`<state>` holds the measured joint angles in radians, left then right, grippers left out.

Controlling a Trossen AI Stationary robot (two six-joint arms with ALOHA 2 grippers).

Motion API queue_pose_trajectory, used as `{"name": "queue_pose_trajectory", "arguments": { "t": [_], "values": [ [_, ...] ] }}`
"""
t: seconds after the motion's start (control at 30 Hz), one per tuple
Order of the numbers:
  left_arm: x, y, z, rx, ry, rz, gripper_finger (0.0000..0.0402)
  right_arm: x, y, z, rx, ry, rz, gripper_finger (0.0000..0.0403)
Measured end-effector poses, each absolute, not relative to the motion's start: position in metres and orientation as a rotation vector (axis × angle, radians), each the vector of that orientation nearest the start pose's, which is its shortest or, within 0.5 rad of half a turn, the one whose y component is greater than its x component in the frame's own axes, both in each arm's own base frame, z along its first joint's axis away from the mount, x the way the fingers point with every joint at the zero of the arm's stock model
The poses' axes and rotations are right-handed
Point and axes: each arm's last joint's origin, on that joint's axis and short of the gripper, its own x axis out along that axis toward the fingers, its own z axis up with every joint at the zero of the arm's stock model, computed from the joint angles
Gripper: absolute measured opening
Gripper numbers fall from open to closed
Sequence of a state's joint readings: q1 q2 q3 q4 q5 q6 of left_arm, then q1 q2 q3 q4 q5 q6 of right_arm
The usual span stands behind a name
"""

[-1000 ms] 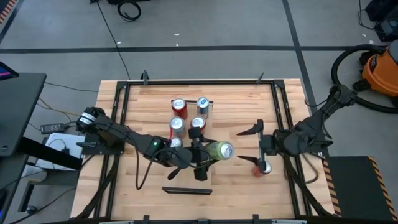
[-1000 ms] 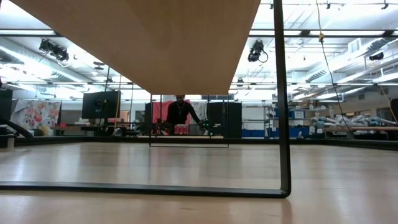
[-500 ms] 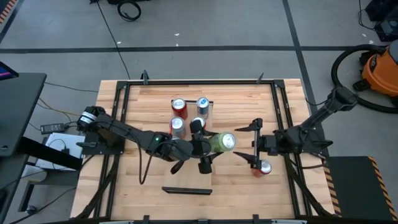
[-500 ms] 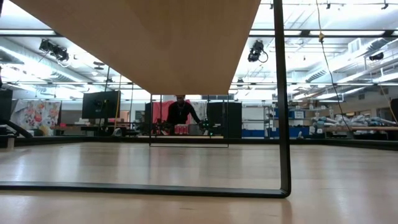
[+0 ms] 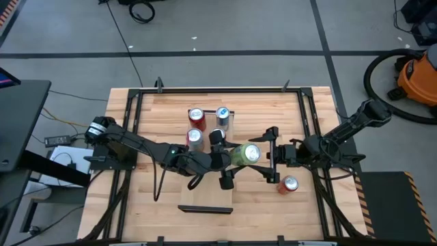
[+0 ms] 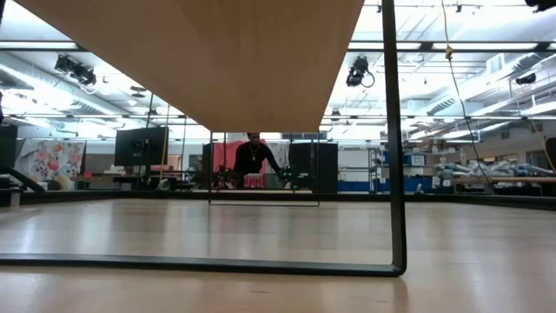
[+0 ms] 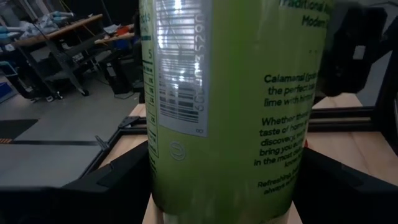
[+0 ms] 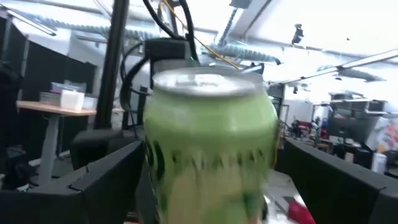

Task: Place canned beverage on shelf
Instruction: Put the light green soda can on the shelf

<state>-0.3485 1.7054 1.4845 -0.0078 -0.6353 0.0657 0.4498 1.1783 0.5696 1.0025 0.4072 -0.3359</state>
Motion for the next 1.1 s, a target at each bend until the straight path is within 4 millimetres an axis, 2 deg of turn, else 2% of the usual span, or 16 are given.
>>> {"name": "queue_pose_trajectory", "arguments": {
  "t": [0.17,0.37,0.6,0.8,0.93,1.1],
  "values": [
    [0.379,-0.116,0.348,0.177,0.217,0.286,0.0309,0.235,0.095,0.306,-0.193,-0.346,0.01,0.0386],
    [0.38,-0.115,0.348,0.177,0.217,0.289,0.0309,0.249,0.096,0.311,-0.23,-0.325,-0.009,0.0351],
    [0.379,-0.116,0.348,0.184,0.218,0.287,0.0309,0.25,0.096,0.31,-0.233,-0.317,-0.008,0.0312],
    [0.379,-0.116,0.348,0.185,0.22,0.287,0.0311,0.25,0.096,0.309,-0.233,-0.312,-0.007,0.0318],
    [0.379,-0.116,0.348,0.187,0.225,0.286,0.0327,0.251,0.096,0.309,-0.234,-0.308,-0.009,0.0319],
    [0.38,-0.116,0.348,0.207,0.224,0.282,0.037,0.251,0.096,0.306,-0.244,-0.283,-0.008,0.0319]
  ]
}}
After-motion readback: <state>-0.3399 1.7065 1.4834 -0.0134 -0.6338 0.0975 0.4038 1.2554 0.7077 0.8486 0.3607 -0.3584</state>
